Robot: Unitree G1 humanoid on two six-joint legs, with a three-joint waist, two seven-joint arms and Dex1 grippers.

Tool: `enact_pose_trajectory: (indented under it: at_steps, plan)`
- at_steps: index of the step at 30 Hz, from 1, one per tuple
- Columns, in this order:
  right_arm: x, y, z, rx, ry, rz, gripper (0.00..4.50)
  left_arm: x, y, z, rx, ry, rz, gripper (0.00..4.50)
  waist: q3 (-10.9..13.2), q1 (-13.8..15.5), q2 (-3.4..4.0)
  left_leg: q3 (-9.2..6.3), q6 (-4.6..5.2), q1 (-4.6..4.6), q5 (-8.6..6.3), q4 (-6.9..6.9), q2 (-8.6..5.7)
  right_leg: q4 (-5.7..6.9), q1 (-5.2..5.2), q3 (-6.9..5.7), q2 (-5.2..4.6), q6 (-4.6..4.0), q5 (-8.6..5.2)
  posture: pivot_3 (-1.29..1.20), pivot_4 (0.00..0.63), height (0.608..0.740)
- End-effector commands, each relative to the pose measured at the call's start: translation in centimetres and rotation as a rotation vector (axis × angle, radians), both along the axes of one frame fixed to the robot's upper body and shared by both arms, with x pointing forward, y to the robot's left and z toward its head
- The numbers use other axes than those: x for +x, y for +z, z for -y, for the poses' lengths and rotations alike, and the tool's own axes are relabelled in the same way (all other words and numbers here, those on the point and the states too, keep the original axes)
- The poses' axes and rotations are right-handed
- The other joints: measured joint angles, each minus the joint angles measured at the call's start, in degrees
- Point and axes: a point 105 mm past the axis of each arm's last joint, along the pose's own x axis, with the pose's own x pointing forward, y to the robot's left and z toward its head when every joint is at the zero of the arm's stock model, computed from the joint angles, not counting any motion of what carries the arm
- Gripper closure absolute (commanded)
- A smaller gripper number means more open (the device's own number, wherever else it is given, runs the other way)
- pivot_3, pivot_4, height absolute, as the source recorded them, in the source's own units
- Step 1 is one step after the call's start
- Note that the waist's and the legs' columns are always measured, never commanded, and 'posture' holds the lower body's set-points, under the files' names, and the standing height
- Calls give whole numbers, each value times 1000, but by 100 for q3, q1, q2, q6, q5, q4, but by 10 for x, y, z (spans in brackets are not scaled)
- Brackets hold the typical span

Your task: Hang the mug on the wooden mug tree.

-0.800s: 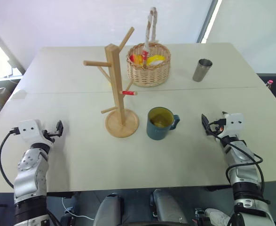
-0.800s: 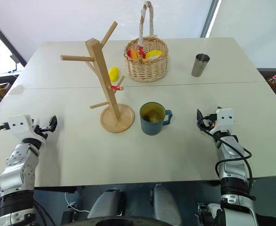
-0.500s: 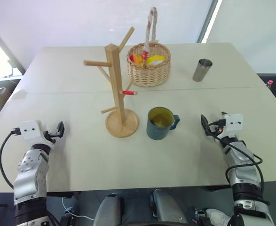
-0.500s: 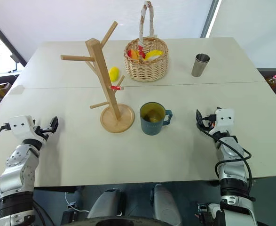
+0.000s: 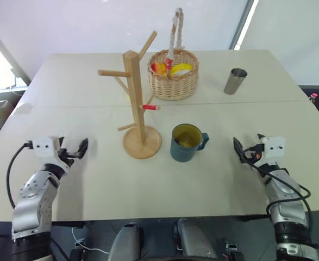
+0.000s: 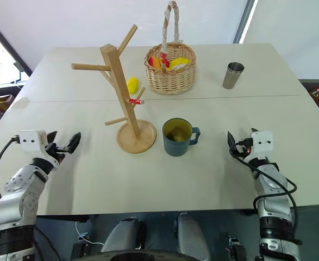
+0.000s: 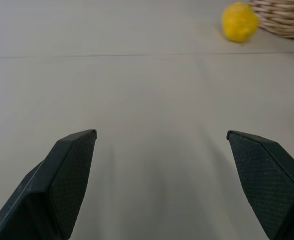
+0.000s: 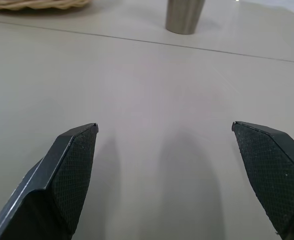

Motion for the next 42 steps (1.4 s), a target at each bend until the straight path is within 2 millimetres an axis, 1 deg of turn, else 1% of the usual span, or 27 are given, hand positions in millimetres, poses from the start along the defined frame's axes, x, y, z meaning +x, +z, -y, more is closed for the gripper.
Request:
enact_pose_trajectory:
  at_steps: [1, 4, 7, 12, 16, 21, 32, 37, 42]
  plan:
    - [-14, 19, -10, -23, 86, 50, 54, -12, 12, 36, 77, -247, 48, 0, 0, 1, 0, 0, 0, -1, 0, 0, 0, 0, 0, 0, 0, 0, 0, 0, 150, 740]
    - [-28, 18, -33, -11, 187, 31, 54, -26, 8, 59, 112, -423, 34, 0, 1, -1, 2, 0, 0, 0, 0, -1, 1, -1, 0, 1, -1, -2, -1, 0, 150, 740]
    - [-34, 17, -54, -32, 256, 18, 54, -41, 3, 77, 116, -565, 9, 0, 2, -18, 3, 1, 0, 3, 0, -1, 4, -2, 2, 2, -1, -6, -2, 0, 150, 740]
    - [-28, 23, -76, -37, 293, 42, 54, -61, -5, 96, 139, -731, -25, 0, 2, -1, 7, 1, 1, 3, 0, 0, 7, -1, 2, 2, 0, -20, -9, 0, 150, 740]
    - [-17, 27, -85, -32, 279, 68, 54, -69, -5, 109, 139, -804, -5, 0, 3, 15, 6, 2, 1, 0, 0, 0, 7, -6, 1, 2, -1, -16, -7, 0, 150, 740]
    - [-10, 29, -92, -25, 287, 83, 54, -69, -5, 112, 149, -814, 24, 0, 3, 9, 7, 2, 1, 0, 0, 0, 6, -7, 0, 1, 1, -7, -2, 0, 150, 740]
    - [-5, 25, -100, -17, 328, 81, 54, -66, -11, 111, 189, -796, 45, 0, 3, 0, 8, 2, 2, 1, 0, 0, 6, -6, 1, 0, 4, -6, -1, 0, 150, 740]
    - [2, 21, -107, 0, 342, 73, 54, -66, -8, 112, 200, -799, 54, 0, 4, -4, 8, 2, 2, 2, 0, 0, 6, -4, 1, 0, 6, -5, -1, 0, 150, 740]
    - [9, 19, -111, 22, 341, 80, 54, -68, -1, 113, 191, -805, 69, 0, 4, -5, 8, 3, 2, 2, 0, 0, 6, -3, 1, 0, 6, -5, 0, 0, 150, 740]
